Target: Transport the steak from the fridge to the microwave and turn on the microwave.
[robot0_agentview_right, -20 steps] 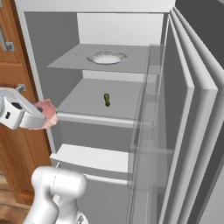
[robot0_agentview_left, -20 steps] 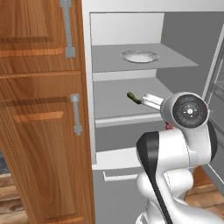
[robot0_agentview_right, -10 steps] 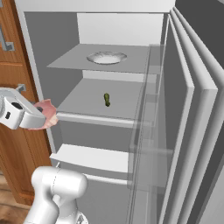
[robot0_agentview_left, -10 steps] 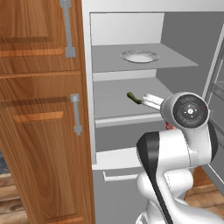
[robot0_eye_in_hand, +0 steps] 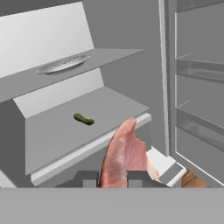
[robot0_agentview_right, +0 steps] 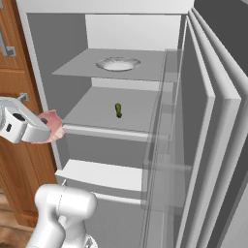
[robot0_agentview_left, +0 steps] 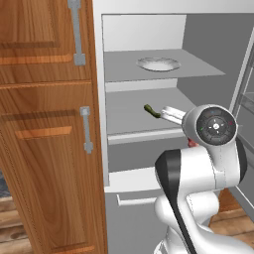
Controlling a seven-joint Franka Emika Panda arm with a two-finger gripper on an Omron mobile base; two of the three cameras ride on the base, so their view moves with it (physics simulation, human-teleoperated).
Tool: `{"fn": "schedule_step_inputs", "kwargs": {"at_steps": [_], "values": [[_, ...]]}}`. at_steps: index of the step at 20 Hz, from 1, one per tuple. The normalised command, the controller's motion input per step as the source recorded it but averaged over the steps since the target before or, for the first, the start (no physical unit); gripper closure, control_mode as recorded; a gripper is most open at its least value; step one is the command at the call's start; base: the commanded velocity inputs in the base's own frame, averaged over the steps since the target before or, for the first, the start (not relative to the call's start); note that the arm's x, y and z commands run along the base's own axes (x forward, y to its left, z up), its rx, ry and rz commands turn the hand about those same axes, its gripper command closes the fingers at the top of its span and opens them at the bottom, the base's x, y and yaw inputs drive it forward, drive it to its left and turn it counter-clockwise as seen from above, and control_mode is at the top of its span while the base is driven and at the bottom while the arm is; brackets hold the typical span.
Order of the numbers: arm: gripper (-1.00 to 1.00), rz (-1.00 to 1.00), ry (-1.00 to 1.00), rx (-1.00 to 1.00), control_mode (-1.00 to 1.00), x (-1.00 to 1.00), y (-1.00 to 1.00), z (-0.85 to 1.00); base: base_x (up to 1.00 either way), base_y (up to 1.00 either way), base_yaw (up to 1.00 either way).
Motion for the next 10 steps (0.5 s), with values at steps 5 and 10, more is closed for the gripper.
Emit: {"fn": "schedule_step_inputs", "kwargs": {"at_steps": [5, 10], "values": [[1.0, 0.0, 0.0, 0.0, 1.0, 0.0, 0.0, 0.0, 0.0, 0.0, 0.0], [1.0, 0.0, 0.0, 0.0, 1.0, 0.0, 0.0, 0.0, -0.29, 0.0, -0.08]]}}
